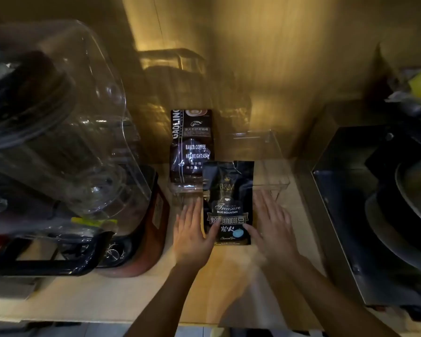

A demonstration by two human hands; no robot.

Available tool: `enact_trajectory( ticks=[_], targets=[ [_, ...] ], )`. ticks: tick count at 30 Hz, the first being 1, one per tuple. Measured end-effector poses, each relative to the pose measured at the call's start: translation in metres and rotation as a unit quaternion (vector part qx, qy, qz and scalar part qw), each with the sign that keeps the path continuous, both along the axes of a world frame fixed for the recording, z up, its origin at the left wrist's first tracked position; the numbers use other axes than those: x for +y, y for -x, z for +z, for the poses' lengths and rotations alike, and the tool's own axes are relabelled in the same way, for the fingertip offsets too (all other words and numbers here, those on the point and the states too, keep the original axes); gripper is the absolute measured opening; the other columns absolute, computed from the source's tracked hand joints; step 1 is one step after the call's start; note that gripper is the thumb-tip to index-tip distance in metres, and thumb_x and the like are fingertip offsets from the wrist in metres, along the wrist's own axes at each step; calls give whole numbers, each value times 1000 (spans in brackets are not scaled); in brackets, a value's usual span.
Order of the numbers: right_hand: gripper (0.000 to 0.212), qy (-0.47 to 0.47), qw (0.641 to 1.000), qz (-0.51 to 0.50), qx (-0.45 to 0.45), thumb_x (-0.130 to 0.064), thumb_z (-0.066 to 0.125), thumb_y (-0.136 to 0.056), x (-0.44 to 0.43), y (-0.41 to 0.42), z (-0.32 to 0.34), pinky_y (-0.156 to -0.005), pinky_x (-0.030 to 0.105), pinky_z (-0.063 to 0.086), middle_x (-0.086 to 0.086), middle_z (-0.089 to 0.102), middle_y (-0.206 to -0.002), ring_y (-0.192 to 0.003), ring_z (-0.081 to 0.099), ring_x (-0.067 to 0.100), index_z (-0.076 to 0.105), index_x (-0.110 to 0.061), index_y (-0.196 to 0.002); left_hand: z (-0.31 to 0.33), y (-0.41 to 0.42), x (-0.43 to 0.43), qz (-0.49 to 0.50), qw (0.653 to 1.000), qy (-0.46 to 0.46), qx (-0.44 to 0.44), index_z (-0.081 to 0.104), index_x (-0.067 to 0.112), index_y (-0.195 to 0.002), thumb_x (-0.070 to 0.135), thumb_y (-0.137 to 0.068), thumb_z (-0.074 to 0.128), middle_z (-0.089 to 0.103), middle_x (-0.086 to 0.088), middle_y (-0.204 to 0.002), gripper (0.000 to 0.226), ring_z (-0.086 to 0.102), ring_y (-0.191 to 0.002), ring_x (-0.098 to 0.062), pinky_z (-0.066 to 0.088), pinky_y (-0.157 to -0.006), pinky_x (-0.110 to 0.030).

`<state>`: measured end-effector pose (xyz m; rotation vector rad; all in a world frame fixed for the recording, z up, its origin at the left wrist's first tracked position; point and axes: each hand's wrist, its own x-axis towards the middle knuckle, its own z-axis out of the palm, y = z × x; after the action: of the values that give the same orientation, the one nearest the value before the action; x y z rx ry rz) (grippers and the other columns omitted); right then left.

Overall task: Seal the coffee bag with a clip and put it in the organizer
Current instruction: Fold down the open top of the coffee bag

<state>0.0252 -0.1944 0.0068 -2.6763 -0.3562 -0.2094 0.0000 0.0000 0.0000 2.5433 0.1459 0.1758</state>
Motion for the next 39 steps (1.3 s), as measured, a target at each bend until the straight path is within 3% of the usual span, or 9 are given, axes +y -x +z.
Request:
enact_trajectory(
  ticks=[5, 10, 13, 17, 23, 29, 32, 36, 39],
  targets=[
    [72, -39, 994, -30, 94, -43, 52, -87, 5, 14, -15, -107, 40, 18, 8, 16, -152, -136, 19, 22, 13, -16, -141, -2, 7, -7, 1, 978, 207, 24, 30, 34, -134, 44, -87, 49, 47, 10, -131, 51, 42, -119, -5, 36, -95, -27],
    [48, -239, 952, -50, 183, -15, 65, -81, 14, 12, -16, -99, 39, 31, 9, 47, -130, -117, 44, 24, 43, -14, -125, 2, 3, -7, 106, 831, 539, 82, 61, 13, -108, 5, -82, 61, 65, -9, -110, 27, 61, -98, -16, 47, -74, -25],
    [31, -369, 895, -115, 221, -3, 66, -77, 17, 7, -10, -90, 43, 46, 13, 56, -112, -104, 54, 28, 54, -11, -104, 3, 3, -7, 124, 820, 552, 86, 60, 1, -99, 0, -78, 63, 66, -10, -94, 21, 60, -90, -23, 47, -70, -28],
    [32, -329, 913, -117, 210, -16, 75, -70, 24, 6, -2, -81, 44, 48, 8, 59, -97, -91, 55, 26, 51, -14, -90, 6, 1, -16, 134, 874, 456, 98, 53, 11, -87, 9, -67, 77, 63, -6, -87, 31, 61, -82, -22, 50, -54, -20],
    [47, -205, 955, -172, 131, -43, 74, -67, 44, 10, 5, -89, 39, 35, -2, 56, -91, -86, 44, 13, 46, -15, -91, 10, 5, -35, 143, 962, 225, 54, 48, 20, -86, 33, -62, 79, 61, -7, -87, 41, 59, -82, -30, 49, -76, -57],
    [25, -198, 962, -173, 73, -33, 61, -84, 43, 10, 8, -73, 35, 36, 7, 64, -82, -70, 33, 10, 53, -9, -81, 14, 2, -27, 157, 943, 293, 16, 53, 16, -69, 30, -80, 66, 64, -3, -66, 22, 61, -65, -22, 53, -63, -37],
    [26, -279, 939, -165, 119, -28, 56, -88, 35, 6, 7, -67, 37, 43, 9, 63, -72, -68, 49, 22, 50, -14, -67, 20, -3, -23, 179, 876, 447, 23, 50, 14, -59, 18, -89, 54, 54, 3, -55, 31, 53, -51, -6, 43, -44, -14],
    [38, -422, 874, -172, 169, -15, 56, -88, 26, 1, 9, -52, 30, 35, 0, 46, -56, -59, 45, 19, 40, -20, -54, 22, -3, -13, 169, 846, 502, 60, 52, 15, -62, 18, -91, 50, 56, -2, -68, 29, 52, -62, -7, 45, -56, -18],
    [25, -443, 863, -157, 186, -15, 66, -80, 27, 3, 13, -55, 31, 46, 1, 59, -66, -64, 56, 18, 49, -23, -63, 25, -1, -15, 125, 856, 497, 71, 54, 14, -71, 17, -79, 67, 62, -4, -74, 15, 62, -66, -9, 50, -53, -16]
  ],
)
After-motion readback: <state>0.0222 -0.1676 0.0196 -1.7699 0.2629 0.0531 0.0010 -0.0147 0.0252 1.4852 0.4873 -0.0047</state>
